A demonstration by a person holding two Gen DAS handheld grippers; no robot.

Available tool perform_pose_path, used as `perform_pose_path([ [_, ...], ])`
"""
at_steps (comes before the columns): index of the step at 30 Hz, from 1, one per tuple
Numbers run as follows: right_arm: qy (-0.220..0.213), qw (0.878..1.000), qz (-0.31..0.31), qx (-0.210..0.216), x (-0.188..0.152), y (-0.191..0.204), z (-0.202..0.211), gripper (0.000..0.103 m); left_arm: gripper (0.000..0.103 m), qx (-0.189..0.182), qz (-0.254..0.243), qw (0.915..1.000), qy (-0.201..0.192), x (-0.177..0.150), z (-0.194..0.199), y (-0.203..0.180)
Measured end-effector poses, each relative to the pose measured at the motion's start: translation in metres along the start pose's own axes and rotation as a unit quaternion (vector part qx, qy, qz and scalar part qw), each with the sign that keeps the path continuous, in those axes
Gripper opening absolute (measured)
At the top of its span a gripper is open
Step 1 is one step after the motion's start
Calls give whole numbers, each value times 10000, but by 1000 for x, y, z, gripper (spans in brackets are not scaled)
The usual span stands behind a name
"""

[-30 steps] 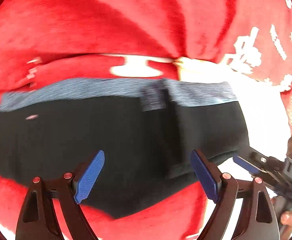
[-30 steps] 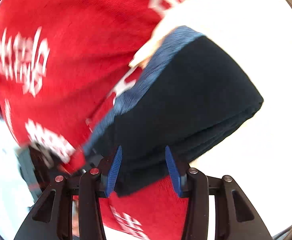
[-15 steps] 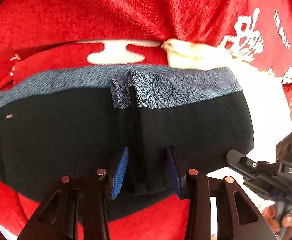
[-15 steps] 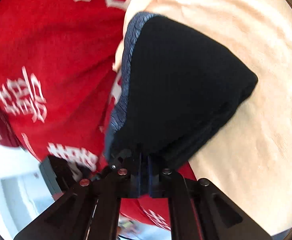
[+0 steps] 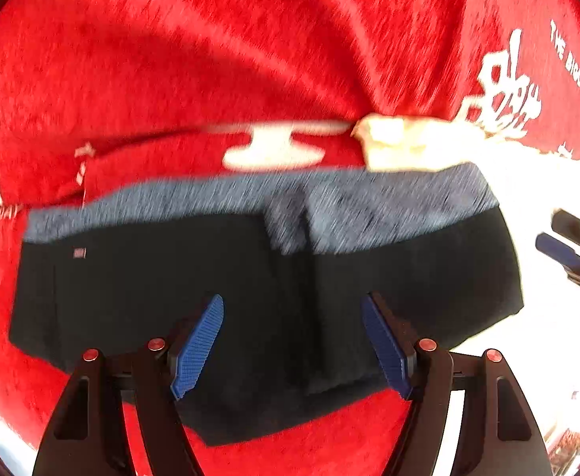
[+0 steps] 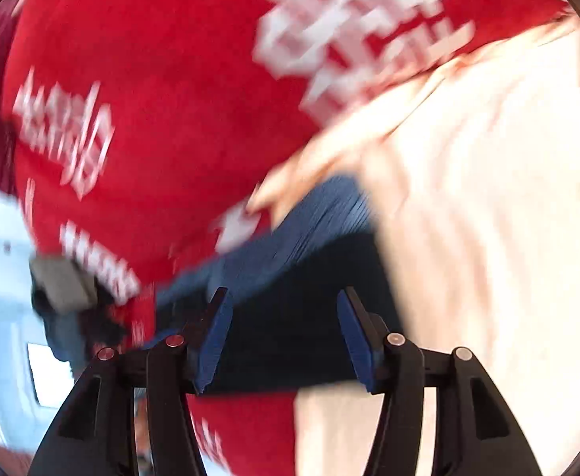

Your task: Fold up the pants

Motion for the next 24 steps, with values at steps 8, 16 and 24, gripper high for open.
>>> perform_pose_path([
  [8,879,9855,-1311,622,22,-67,-65,39,74,-380,-226,9990,86,22,-24,-53],
  [16,1184,9855,517,-1103,19,-4,-64,33,74,14,-819,9966,111,-4,-42,-59],
  [24,915,9831,478,-1509,-6,-14,-39,38,82,240,-370,9981,419,-20,-36,-16],
])
Point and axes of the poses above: each gripper's, at about its wrist camera, not at the fingertips, and z roughly against the way its jaws point, y to its left, x to its top, the point moved 2 cm from there along -z, roughly the way its jaws point, and after that the axes turned 10 degrees about x, right-handed, at the moved point
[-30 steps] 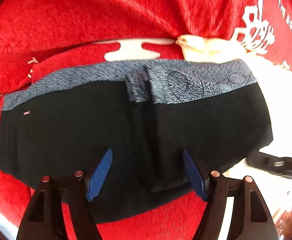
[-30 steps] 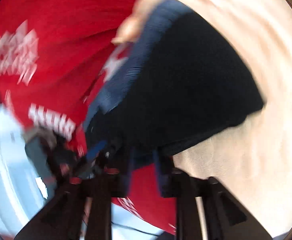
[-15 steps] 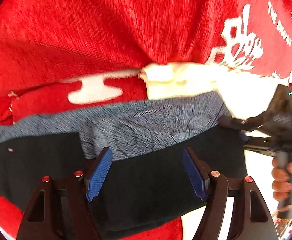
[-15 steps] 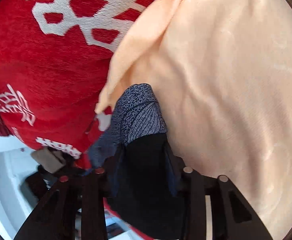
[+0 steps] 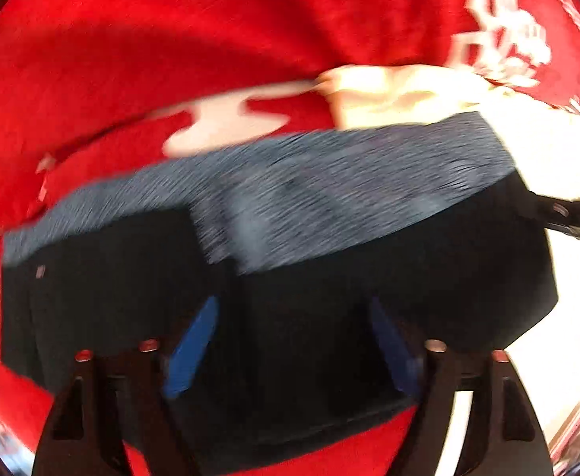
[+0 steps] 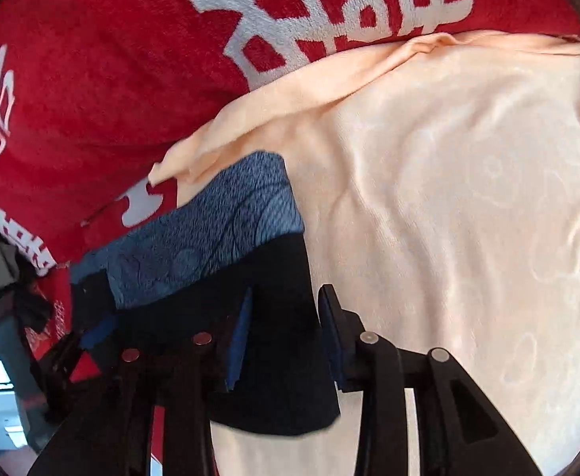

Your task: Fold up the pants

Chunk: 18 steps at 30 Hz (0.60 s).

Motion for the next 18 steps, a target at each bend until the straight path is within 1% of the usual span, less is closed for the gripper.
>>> perform_pose_path([
  [1,-31,9999,61,-101,-4,4,4,38,82,-58,194,9998,62,-6,2,14],
  [4,-166,9991,178,-346,-22,22,15,38,82,-118,500,9986,143,-20,10,45],
  [5,-230,9989,198,-356,-28,27,19,38,82,-62,566,9983,151,-26,14,53],
  [9,-423,9985,268,-219,-37,75,13,38,82,226,667,9972,259,-48,20,79],
  [11,-295,9984,476,-45,-42,101,-1,38,82,272,775,9960,365,-60,20,92],
  [13,-20,9970,770,75,-49,132,-28,38,82,289,869,9948,444,-63,19,99],
  [16,310,9930,1106,268,-63,161,-52,38,82,296,1015,9929,542,-81,21,105],
  [18,407,9869,1559,59,-72,181,-67,38,82,266,1130,9915,590,-86,17,110],
])
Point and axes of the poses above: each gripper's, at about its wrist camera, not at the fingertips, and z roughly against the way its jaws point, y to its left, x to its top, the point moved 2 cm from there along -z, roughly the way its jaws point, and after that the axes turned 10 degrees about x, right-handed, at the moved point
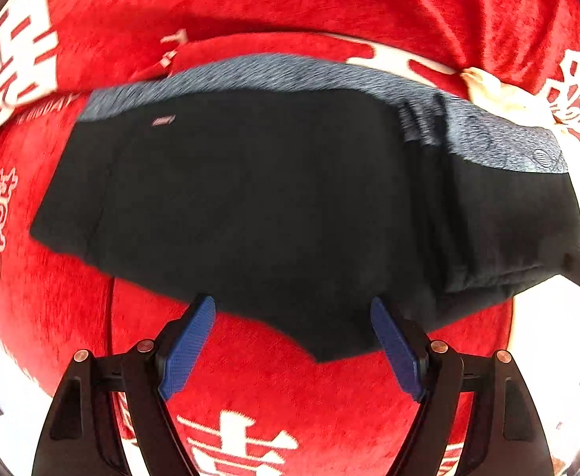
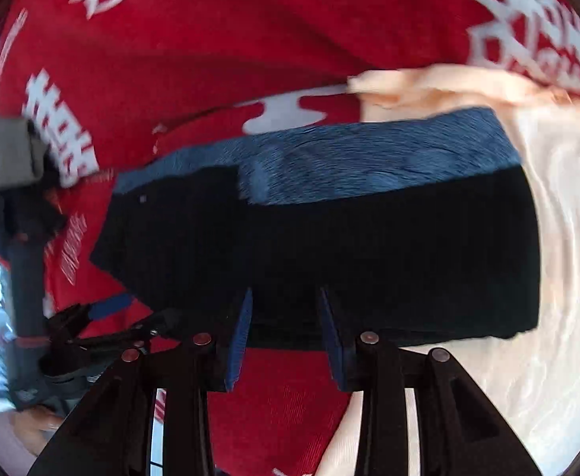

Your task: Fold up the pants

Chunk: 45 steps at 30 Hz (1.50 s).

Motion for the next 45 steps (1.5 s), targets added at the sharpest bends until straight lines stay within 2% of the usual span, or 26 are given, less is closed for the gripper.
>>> perform_pose_path([
  [2,157,9969,716,-288,-4,23,-13,38,82,-22,72,10000,32,0,-6,3],
  [5,406,9841,1678,-424,-17,47,-18,38,82,-75,174,9998,57,-7,-8,13],
  [7,586,9686,2337,-618,-28,62,-20,38,82,-115,228,9996,82,-6,-11,15],
  [10,722,9459,3000,-999,-37,65,-27,38,82,-194,307,9993,88,-8,-12,20],
  [11,712,9438,3054,-1041,-35,64,-31,38,82,-197,321,9993,85,-9,-12,21],
  [12,712,9454,3007,-1033,-32,61,-35,38,82,-201,329,9992,83,-9,-13,21],
  [13,744,9509,2841,-977,-27,57,-37,33,82,-206,346,9992,85,-10,-12,22],
  [14,775,9590,2604,-806,-21,53,-39,18,82,-203,364,9991,88,-10,-11,23],
  [16,715,9742,2073,-539,-12,47,-34,15,82,-211,389,9990,94,-11,-10,25],
  [19,697,9831,1673,-273,-12,44,-24,15,82,-196,405,9989,100,-12,-12,28],
  [25,781,9844,1539,-352,-22,42,-31,15,82,-125,429,9988,196,-13,-18,29],
  [26,778,9856,1463,-328,-22,42,-29,19,82,-107,416,9989,186,-12,-18,28],
  [30,814,9871,1362,-222,-24,45,-20,20,82,-75,409,9989,205,-12,-18,27],
  [33,791,9877,1321,-256,-29,46,-12,26,82,-75,433,9988,217,-9,-17,26],
  [39,563,9934,937,-340,-34,37,3,27,82,-114,413,9989,201,-9,-11,26],
  [45,280,9954,743,-540,-23,35,5,27,82,-143,406,9989,209,-14,-10,31],
])
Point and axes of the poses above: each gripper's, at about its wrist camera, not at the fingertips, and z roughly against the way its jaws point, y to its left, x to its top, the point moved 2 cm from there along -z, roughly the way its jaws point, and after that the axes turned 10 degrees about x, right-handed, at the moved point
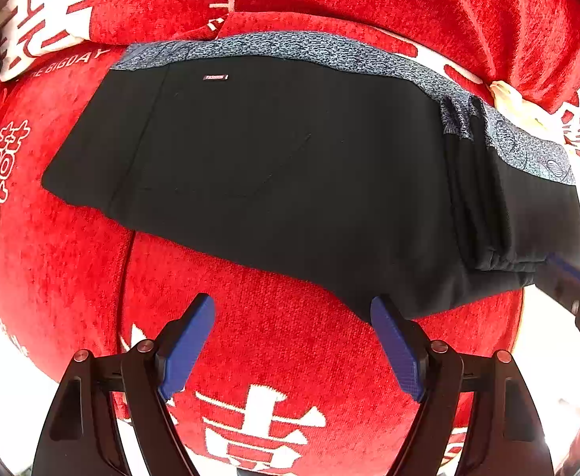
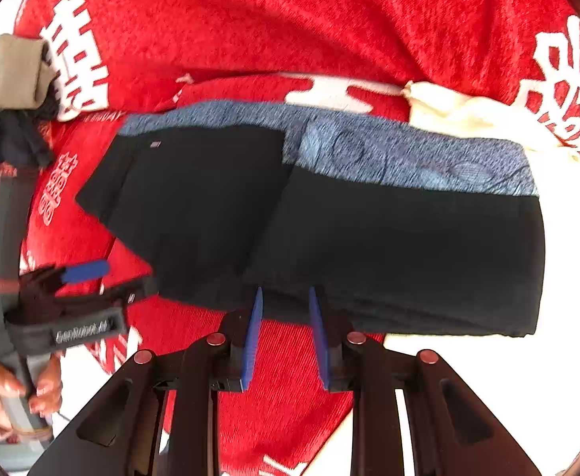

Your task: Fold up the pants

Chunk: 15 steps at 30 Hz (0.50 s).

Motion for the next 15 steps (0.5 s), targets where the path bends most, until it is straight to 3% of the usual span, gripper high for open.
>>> perform_pose_path([
  [7,-265,9981,-532,131,17,-4,-14,27,82,14,49,10000,-24,-2,-2,19],
  [9,-150,9970,-727,223,16,-4,-27,28,82,20,91,10000,-21,-3,-4,28],
  [12,-16,9969,-775,119,8,4,-40,39,82,61,126,9999,53,-5,-8,38],
  [15,51,9984,-563,-31,5,15,-39,43,82,98,169,9998,-6,-8,-10,48],
])
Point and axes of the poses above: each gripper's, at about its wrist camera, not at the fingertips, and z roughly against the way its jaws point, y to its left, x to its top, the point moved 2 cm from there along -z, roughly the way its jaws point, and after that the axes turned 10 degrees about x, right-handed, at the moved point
